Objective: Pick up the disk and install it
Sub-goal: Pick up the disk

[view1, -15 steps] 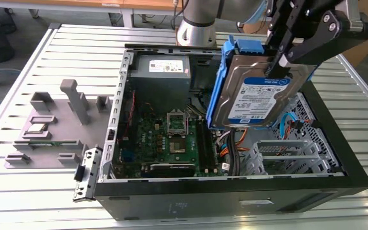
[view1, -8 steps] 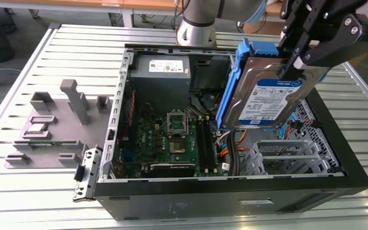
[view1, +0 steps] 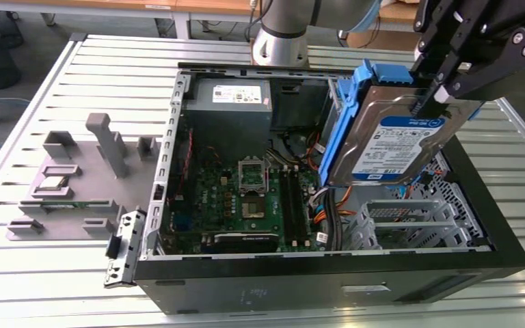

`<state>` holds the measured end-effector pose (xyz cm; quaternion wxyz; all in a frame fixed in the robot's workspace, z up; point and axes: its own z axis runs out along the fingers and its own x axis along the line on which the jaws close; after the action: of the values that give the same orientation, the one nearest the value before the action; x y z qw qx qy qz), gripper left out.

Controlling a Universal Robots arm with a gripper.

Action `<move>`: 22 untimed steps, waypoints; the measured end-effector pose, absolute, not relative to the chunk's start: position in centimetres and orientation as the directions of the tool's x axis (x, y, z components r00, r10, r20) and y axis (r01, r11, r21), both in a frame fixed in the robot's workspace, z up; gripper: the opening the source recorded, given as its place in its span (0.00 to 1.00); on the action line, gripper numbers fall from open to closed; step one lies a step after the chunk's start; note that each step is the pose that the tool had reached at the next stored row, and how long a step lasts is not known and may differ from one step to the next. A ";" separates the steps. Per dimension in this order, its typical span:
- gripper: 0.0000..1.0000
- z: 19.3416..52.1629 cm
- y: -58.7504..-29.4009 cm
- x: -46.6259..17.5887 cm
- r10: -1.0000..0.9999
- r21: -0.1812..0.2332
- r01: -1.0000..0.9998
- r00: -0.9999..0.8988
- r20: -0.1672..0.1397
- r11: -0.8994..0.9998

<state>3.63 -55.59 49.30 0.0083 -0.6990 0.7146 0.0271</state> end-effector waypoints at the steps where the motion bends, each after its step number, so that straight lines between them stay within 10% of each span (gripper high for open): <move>1: 0.35 49.3 -55.6 3.6 -0.999 0.027 -0.999 -0.023 -0.050 0.021; 22: 0.35 48.7 -55.9 5.4 -0.998 0.027 -0.999 -0.048 -0.050 0.047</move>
<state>5.38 -55.95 48.72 0.0087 -0.6898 0.7234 0.0270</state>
